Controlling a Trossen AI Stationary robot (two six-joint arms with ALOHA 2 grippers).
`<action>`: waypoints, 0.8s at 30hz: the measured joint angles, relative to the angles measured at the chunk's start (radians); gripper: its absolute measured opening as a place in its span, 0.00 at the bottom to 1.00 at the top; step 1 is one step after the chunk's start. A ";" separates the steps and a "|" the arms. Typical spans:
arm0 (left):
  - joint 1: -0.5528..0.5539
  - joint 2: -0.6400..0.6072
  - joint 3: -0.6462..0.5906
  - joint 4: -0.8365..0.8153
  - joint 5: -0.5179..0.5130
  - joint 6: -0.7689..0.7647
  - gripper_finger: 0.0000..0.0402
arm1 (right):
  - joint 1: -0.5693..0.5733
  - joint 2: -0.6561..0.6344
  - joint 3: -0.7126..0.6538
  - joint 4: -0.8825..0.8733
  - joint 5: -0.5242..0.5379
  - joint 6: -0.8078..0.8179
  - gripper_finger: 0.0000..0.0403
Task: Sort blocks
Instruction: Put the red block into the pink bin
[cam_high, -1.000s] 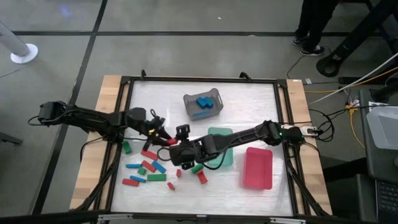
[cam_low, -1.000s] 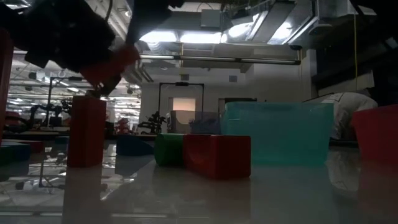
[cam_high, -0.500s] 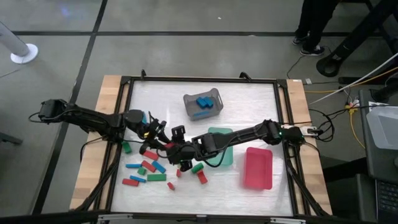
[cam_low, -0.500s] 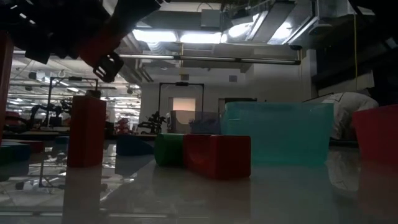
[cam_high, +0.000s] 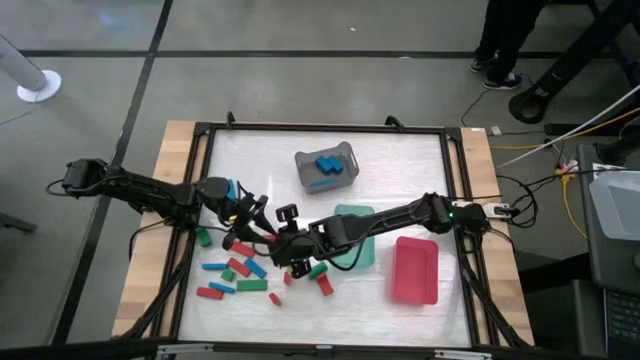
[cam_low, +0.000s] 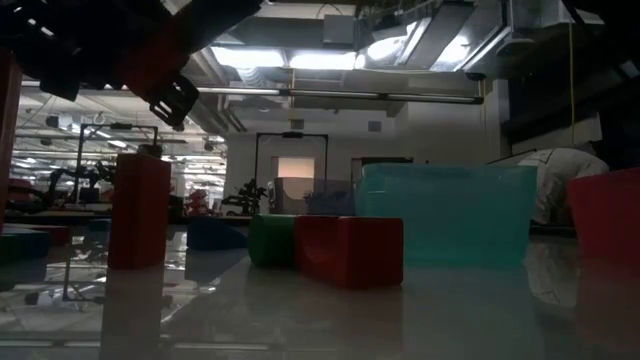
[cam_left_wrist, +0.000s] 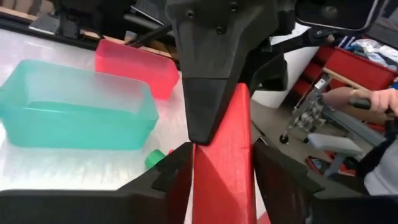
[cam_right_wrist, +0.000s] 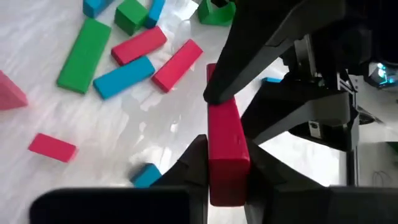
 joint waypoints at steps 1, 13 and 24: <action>0.001 0.000 0.000 0.000 -0.007 0.006 0.41 | 0.000 0.000 0.000 -0.005 0.001 0.001 0.14; 0.002 0.000 0.000 -0.014 -0.017 0.132 0.50 | 0.014 -0.051 0.003 -0.377 -0.032 0.341 0.15; 0.002 0.002 0.000 -0.093 -0.023 0.240 0.50 | 0.078 -0.179 -0.017 -0.692 -0.139 0.787 0.16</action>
